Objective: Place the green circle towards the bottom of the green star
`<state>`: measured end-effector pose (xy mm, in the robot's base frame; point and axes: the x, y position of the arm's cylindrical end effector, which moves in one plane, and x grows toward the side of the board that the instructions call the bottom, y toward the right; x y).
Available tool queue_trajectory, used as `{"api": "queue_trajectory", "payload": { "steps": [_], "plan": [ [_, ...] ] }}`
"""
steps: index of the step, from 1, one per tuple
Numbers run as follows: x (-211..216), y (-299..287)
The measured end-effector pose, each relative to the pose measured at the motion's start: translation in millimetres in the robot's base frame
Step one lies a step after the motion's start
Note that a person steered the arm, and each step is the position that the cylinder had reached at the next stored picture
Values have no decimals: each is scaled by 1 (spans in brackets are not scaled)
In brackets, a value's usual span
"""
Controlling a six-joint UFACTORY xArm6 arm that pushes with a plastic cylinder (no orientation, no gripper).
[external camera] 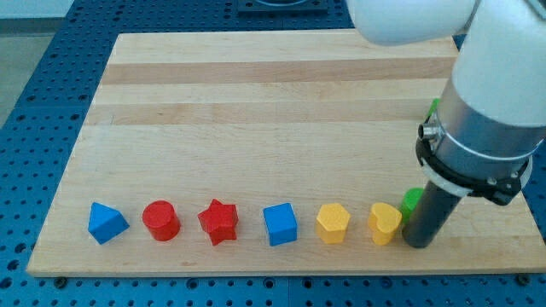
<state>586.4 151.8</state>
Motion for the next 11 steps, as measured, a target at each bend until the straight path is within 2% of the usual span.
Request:
{"api": "queue_trajectory", "payload": {
  "steps": [4, 6, 8, 11],
  "plan": [
    [-63, -11],
    [-76, 26],
    [-112, 45],
    [-105, 84]
  ]
}}
